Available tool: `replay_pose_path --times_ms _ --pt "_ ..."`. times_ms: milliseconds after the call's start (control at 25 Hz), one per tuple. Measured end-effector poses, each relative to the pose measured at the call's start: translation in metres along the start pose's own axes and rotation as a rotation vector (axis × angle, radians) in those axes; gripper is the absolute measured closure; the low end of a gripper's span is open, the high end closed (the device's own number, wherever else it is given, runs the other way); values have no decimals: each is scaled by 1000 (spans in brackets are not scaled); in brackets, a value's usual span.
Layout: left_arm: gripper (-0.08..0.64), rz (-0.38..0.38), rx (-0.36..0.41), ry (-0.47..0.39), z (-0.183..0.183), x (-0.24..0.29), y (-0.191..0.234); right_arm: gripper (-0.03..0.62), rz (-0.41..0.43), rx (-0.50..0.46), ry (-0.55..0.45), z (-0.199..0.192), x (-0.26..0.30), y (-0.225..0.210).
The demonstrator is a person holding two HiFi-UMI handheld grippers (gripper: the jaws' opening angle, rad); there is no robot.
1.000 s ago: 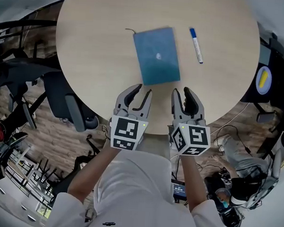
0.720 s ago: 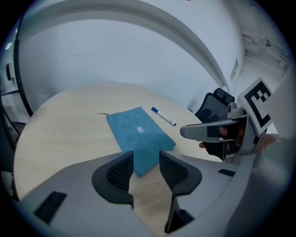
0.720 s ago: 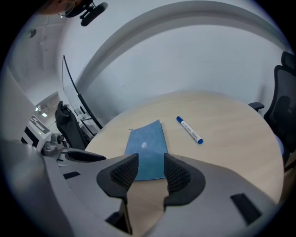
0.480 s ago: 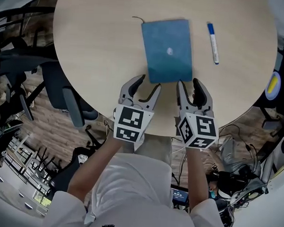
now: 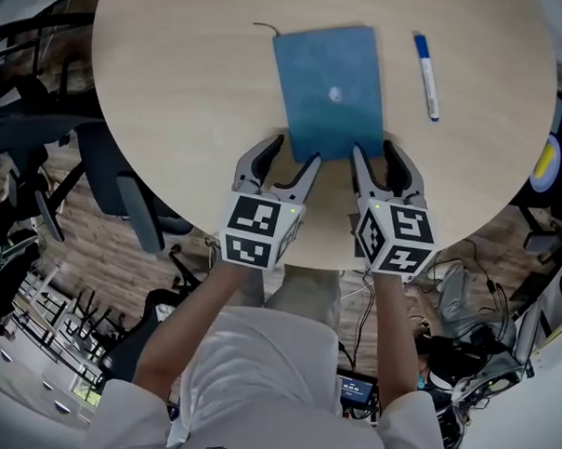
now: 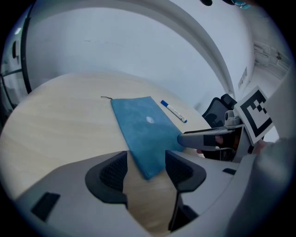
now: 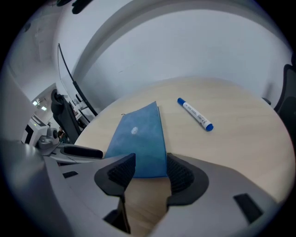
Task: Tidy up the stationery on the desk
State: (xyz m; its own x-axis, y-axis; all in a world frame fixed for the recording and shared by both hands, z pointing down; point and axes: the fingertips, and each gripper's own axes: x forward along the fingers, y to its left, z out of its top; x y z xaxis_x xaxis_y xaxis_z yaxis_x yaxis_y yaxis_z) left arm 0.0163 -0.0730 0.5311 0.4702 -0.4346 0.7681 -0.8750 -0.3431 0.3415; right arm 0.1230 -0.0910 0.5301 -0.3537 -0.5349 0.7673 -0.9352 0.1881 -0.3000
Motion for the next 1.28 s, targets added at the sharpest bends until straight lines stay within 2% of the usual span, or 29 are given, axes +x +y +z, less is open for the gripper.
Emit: replay_pose_path --times_ms 80,280,320,360,400,520,880,1280 --pt "311 7 -7 7 -3 3 2 383 -13 -12 12 -1 3 -1" --pt "311 47 50 -7 -4 4 4 383 -60 -17 18 -3 6 -5" --pt "313 49 52 -6 -5 5 5 394 -66 -15 17 -3 6 -6" --pt "316 48 53 -6 -5 6 6 439 -70 -14 14 -3 5 -6" --pt "354 44 54 -6 -6 6 6 476 -73 -14 9 -3 4 -6" --pt "396 33 50 -7 -6 6 9 509 -78 -21 -1 -1 0 -7" --pt "426 71 61 -12 -2 -2 21 519 -60 12 -1 -5 -8 8" --pt "442 92 128 5 -7 -13 36 527 -56 65 17 -22 -14 31"
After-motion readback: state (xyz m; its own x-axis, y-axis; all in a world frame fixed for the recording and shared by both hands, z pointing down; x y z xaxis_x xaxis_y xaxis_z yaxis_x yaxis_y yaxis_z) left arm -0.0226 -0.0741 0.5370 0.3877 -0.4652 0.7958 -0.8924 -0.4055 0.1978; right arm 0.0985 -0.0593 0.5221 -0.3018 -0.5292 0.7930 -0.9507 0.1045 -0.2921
